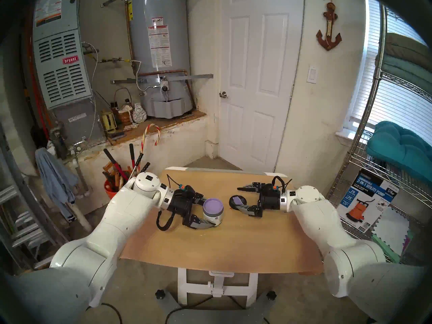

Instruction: Open paint jar

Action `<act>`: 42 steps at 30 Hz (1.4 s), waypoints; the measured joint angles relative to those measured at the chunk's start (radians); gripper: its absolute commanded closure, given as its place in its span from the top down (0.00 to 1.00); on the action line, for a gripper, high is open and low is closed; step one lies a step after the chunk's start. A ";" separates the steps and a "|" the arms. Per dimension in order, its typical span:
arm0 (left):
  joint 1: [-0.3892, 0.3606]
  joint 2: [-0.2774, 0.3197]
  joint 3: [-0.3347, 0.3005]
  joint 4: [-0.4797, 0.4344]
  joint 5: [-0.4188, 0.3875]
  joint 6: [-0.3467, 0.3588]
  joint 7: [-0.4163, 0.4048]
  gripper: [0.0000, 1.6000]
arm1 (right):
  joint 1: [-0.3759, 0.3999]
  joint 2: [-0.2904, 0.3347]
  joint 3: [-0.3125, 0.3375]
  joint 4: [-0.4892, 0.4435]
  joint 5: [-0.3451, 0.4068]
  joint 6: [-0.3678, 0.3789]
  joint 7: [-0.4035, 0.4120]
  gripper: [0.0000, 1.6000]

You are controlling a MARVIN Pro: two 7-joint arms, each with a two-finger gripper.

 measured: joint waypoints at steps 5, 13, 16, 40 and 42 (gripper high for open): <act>0.022 0.018 -0.009 -0.034 -0.006 0.013 0.000 1.00 | 0.001 0.000 0.007 0.003 -0.001 -0.003 0.004 1.00; 0.057 0.047 -0.019 -0.097 -0.015 0.039 0.000 1.00 | 0.003 0.000 0.016 0.005 -0.002 -0.005 0.006 1.00; 0.071 0.057 -0.023 -0.121 -0.017 0.051 0.000 1.00 | 0.003 0.000 0.020 0.004 -0.002 -0.005 0.009 1.00; 0.160 0.127 -0.063 -0.251 -0.019 0.104 0.000 1.00 | -0.032 0.000 0.064 -0.077 0.003 0.038 0.049 1.00; 0.169 0.132 -0.070 -0.267 -0.020 0.107 0.000 1.00 | -0.033 -0.001 0.066 -0.078 0.003 0.039 0.048 1.00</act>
